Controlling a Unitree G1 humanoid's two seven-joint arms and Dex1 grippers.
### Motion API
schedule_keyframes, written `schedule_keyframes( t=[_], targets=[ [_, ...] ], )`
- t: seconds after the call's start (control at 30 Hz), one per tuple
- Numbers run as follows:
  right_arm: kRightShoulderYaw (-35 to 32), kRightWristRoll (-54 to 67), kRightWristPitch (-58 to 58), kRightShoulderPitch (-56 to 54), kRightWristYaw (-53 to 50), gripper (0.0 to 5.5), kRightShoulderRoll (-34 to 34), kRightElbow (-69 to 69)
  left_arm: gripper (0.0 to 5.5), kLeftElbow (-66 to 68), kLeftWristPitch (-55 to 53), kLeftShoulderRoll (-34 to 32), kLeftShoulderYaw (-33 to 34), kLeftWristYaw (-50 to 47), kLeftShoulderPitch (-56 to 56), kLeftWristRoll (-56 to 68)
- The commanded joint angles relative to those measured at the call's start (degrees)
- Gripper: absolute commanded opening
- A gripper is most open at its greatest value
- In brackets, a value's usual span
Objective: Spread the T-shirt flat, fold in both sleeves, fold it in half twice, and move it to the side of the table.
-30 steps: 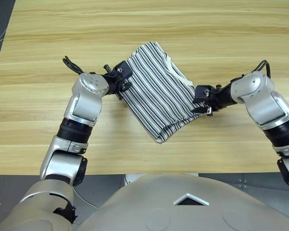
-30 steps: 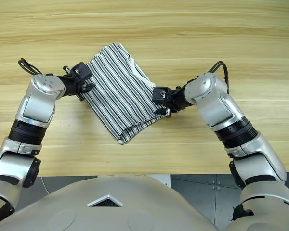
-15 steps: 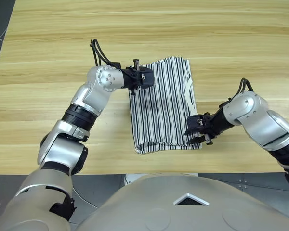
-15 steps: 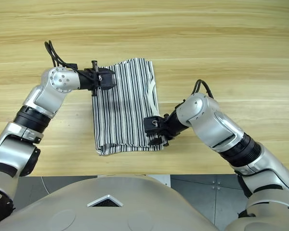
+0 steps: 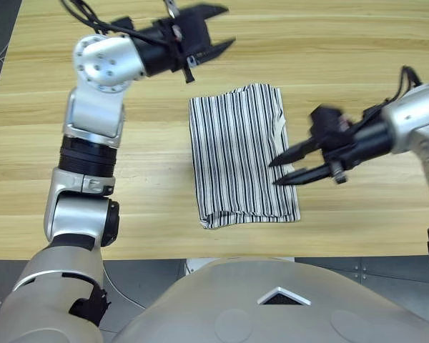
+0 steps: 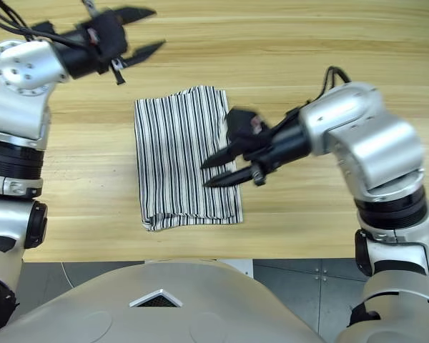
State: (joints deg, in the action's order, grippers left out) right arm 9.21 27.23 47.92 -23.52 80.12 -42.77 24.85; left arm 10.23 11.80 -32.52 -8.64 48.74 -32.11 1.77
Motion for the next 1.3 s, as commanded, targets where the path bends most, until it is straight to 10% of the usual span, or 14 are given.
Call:
schedule_keyframes(
  t=[0.03,0.23,0.5,1.3],
  targets=[
    [-2.14,-14.51,-29.58,7.57,-5.81,1.88,-4.42,-13.34,2.19,-1.59,12.05,-10.71,5.2,3.84,11.07,-0.67],
    [2.31,-43.64,-95.05,16.38,-27.85,2.87,-6.73,-35.08,2.96,-0.23,44.41,-24.77,7.71,-6.16,31.29,-24.83],
    [0.13,-50.5,-129.56,20.66,-31.17,4.73,-9.89,-44.32,4.16,-3.44,52.36,-25.65,3.45,-5.2,45.45,-26.09],
    [8.7,-75.03,-138.03,12.35,-48.74,4.73,0.87,-53.59,4.16,-1.79,51.95,-17.13,-12.63,-12.09,38.41,-29.73]
  ],
)
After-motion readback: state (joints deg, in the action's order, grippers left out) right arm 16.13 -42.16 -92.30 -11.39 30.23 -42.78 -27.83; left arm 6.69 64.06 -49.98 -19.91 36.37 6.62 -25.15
